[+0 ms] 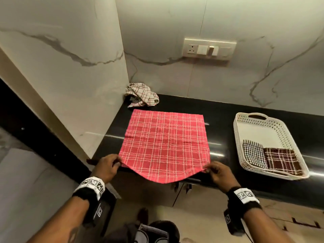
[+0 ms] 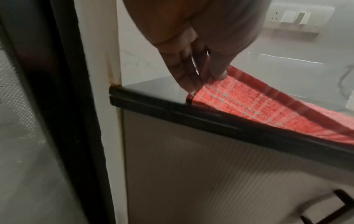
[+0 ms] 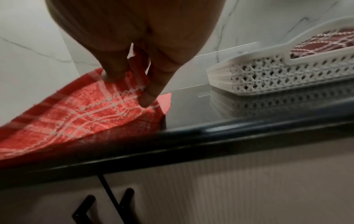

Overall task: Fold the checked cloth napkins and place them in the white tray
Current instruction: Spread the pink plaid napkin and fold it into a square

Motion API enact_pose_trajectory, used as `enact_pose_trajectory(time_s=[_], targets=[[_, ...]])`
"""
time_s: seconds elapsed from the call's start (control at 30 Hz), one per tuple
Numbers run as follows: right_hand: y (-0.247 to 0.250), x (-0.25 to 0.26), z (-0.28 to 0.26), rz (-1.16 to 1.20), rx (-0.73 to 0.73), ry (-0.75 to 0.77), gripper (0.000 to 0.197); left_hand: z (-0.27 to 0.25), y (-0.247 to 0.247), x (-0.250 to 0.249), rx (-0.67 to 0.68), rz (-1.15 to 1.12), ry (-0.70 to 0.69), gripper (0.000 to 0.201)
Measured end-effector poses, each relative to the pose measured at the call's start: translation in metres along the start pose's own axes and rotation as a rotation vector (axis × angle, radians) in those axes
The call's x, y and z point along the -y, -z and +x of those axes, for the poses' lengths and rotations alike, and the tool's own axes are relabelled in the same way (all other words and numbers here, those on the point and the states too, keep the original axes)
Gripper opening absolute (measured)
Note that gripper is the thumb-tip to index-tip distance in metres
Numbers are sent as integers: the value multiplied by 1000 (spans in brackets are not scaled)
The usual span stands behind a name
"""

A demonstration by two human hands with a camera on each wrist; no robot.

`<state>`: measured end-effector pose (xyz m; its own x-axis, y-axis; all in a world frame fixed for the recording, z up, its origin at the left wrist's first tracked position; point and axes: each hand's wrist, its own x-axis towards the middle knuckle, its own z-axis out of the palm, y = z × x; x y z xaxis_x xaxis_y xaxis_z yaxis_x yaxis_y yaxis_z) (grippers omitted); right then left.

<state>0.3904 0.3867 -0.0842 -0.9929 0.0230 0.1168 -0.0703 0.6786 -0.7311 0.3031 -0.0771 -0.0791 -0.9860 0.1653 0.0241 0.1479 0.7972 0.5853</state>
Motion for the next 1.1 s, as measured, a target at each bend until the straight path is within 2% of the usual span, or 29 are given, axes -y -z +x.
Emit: enact_pose_trajectory(time_s=[0.13,0.27,0.37,0.47,0.6,0.7,0.77,0.87,0.97,1.1], targets=[[-4,-11,-23,-53,43,-64,28,-11,-3,9,142,78,45,12],[-1,-13,-31,-41,65,-149,22,-15,3,13,167,127,46,5],[7,-5,-33,46,104,-256,18,-18,12,15,244,88,109,11],[24,3,-30,199,170,-362,12,-17,27,18,336,34,153,8],[53,22,-7,313,266,-439,4,0,50,2,348,-99,133,8],[61,21,33,284,118,-395,5,35,57,-8,196,-169,114,8],[59,9,72,248,20,-340,13,73,55,-10,116,-169,87,10],[49,-11,131,136,-104,-325,22,138,45,-14,64,-156,76,12],[36,-27,184,51,-193,-404,13,200,26,-18,27,-103,100,9],[18,-48,227,-71,-191,-507,8,258,-5,-11,58,-72,155,8]])
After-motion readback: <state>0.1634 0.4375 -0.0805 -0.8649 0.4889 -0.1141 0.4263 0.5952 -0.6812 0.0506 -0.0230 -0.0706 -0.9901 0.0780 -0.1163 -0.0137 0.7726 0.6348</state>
